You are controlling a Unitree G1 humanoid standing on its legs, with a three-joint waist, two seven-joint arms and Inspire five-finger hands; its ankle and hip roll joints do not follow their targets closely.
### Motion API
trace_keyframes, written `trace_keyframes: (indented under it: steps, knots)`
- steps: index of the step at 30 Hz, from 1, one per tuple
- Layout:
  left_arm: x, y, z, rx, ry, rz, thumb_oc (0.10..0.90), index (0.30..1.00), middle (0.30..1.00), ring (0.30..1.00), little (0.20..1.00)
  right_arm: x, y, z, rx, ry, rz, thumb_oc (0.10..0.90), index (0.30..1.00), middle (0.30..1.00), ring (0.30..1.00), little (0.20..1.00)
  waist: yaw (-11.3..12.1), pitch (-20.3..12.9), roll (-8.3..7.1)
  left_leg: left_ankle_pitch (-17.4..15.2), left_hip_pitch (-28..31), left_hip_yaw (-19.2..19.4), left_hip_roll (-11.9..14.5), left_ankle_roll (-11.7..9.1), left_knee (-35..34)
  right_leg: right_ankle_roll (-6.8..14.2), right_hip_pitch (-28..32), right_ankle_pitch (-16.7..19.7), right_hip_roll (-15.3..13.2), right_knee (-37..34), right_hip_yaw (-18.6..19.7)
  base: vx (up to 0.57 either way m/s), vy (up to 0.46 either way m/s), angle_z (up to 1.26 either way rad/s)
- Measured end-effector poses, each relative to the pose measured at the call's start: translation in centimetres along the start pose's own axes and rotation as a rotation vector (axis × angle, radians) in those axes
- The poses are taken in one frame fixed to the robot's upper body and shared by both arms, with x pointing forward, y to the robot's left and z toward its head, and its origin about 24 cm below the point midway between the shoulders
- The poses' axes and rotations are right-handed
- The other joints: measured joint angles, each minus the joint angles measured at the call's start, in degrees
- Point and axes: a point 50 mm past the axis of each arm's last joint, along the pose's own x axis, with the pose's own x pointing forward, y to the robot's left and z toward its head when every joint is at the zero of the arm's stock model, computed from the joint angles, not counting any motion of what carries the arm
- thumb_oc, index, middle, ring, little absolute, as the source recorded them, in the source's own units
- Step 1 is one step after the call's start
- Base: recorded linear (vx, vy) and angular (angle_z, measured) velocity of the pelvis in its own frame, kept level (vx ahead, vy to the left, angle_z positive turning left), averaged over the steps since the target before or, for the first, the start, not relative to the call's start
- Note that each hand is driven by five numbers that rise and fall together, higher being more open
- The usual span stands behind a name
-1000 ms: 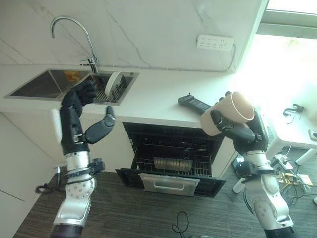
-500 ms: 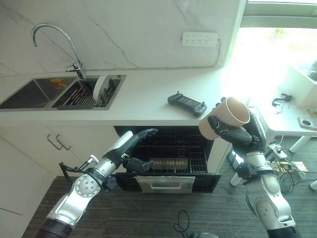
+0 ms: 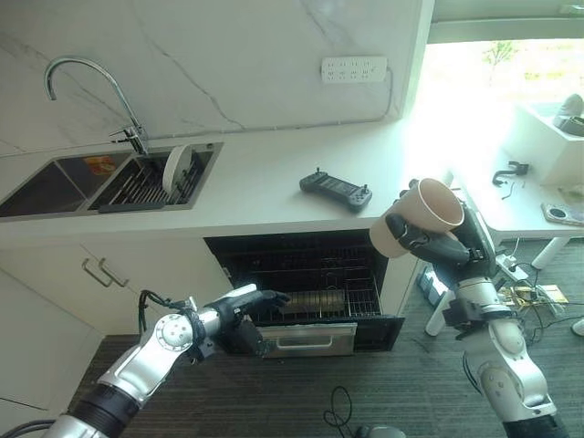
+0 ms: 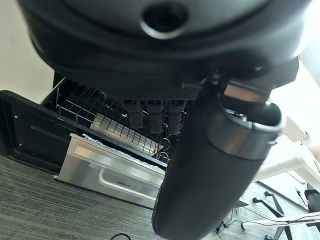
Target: Place the dishes in the dishwasher.
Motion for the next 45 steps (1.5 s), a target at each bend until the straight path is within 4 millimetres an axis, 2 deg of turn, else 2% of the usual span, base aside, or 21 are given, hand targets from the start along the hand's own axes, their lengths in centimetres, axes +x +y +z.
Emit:
trace_keyframes:
  steps: [2,9,15,17,20,26,28,30,36,41,45]
  knots:
    - [0.5,-0.1,-1.6,-0.048,0.063,0.003,0.800,0.900,0.900,0.900,0.900,0.0,0.0,0.0,0.000,0.002,0.000,0.400,0.300,0.300,0.300,0.300,-0.46,0.00,-0.01,0.00,0.03,0.18,0.07,0.00,-0.04,-0.08,0.00,0.22,0.15,-0.28,0.19,-0.02,-0.002,-0.06]
    - [2.7,-2.0,-2.1,-0.149,0.078,0.020,0.800,0.900,0.900,0.900,0.900,0.0,0.5,-0.5,0.014,0.015,0.036,0.400,0.300,0.300,0.300,0.300,-0.56,-0.01,-0.30,-0.02,0.20,0.79,0.20,0.05,-0.06,-0.07,-0.02,0.55,0.32,-0.60,0.64,-0.01,-0.003,-0.04]
    - [3.4,-2.5,-3.4,-0.099,0.143,0.081,0.800,0.900,0.900,0.900,0.900,0.1,0.8,-0.6,0.016,0.026,0.061,0.400,0.300,0.300,0.300,0.300,-0.62,-0.03,-0.75,-0.07,0.46,1.29,0.24,0.11,-0.06,0.01,0.03,0.85,0.43,-0.74,1.19,-0.01,-0.004,-0.04]
    - [3.9,-2.2,-3.6,-0.105,0.159,0.116,0.800,0.900,0.900,0.900,0.900,0.6,1.4,-0.6,0.028,0.024,0.088,0.400,0.300,0.300,0.300,0.300,-1.05,-0.05,-1.45,-0.07,0.75,1.44,0.28,0.12,-0.02,0.33,0.23,0.70,0.50,-0.85,1.34,0.00,-0.008,-0.05]
    - [4.8,-2.8,-4.2,-0.128,0.189,0.122,0.800,0.900,0.900,0.900,0.900,1.0,2.1,-0.6,0.040,0.016,0.131,0.400,0.300,0.300,0.300,0.300,-2.05,-0.18,-1.60,-0.15,1.10,1.55,0.32,0.24,0.05,0.19,0.64,0.83,0.56,-1.46,1.40,0.00,0.000,0.00]
    - [6.0,-2.6,-5.3,-0.119,0.260,0.113,0.800,0.900,0.900,0.900,0.900,1.0,2.8,-1.3,0.047,0.064,0.170,0.400,0.300,0.300,0.300,0.300,-2.20,-2.92,-1.97,-0.39,1.19,2.22,0.50,0.39,0.18,0.14,0.68,1.21,0.84,-2.03,1.99,0.00,-0.004,-0.05]
    - [6.1,-2.5,-5.8,-0.117,0.307,0.099,0.800,0.900,0.900,0.900,0.900,1.0,3.6,-1.7,0.055,0.084,0.214,0.400,0.300,0.300,0.300,0.300,-3.62,-3.87,-2.03,-0.45,1.37,2.68,0.78,0.34,0.20,0.06,1.21,1.53,1.12,-2.66,2.17,0.00,-0.001,-0.12]
    - [6.3,-2.7,-6.3,-0.112,0.343,0.089,0.800,0.900,0.900,0.900,0.900,1.0,3.7,-1.8,0.055,0.090,0.227,0.400,0.300,0.300,0.300,0.300,-4.01,-3.97,-1.95,-0.71,2.16,3.09,0.86,0.34,0.18,0.05,1.61,1.62,1.25,-2.83,2.52,0.01,0.002,-0.11]
    - [7.1,-3.6,-6.0,0.108,0.423,-0.113,0.800,0.900,0.900,0.900,0.900,1.0,3.7,-2.0,0.052,0.121,0.238,0.400,0.300,0.300,0.300,0.300,-5.28,-6.64,-0.64,-1.32,2.18,3.75,1.03,0.55,0.24,0.08,1.52,1.65,1.60,-3.37,3.20,0.00,0.008,-0.06]
    - [7.7,-4.5,-5.2,0.133,0.495,-0.274,0.800,0.900,0.900,0.900,0.900,1.0,3.8,-2.2,0.050,0.142,0.244,0.400,0.300,0.300,0.300,0.300,-5.59,-7.43,0.40,-1.43,2.23,4.23,1.14,0.36,0.48,0.35,1.65,1.87,1.73,-3.41,3.67,0.00,0.003,-0.05]
    - [7.5,-4.4,-5.1,0.140,0.548,-0.352,0.800,0.900,0.900,0.900,0.900,0.9,3.8,-2.4,0.050,0.160,0.245,0.400,0.300,0.300,0.300,0.300,-6.60,-7.50,0.50,-1.58,2.17,4.23,1.33,0.35,0.32,0.24,1.68,1.87,1.97,-3.41,3.67,0.00,0.002,-0.01]
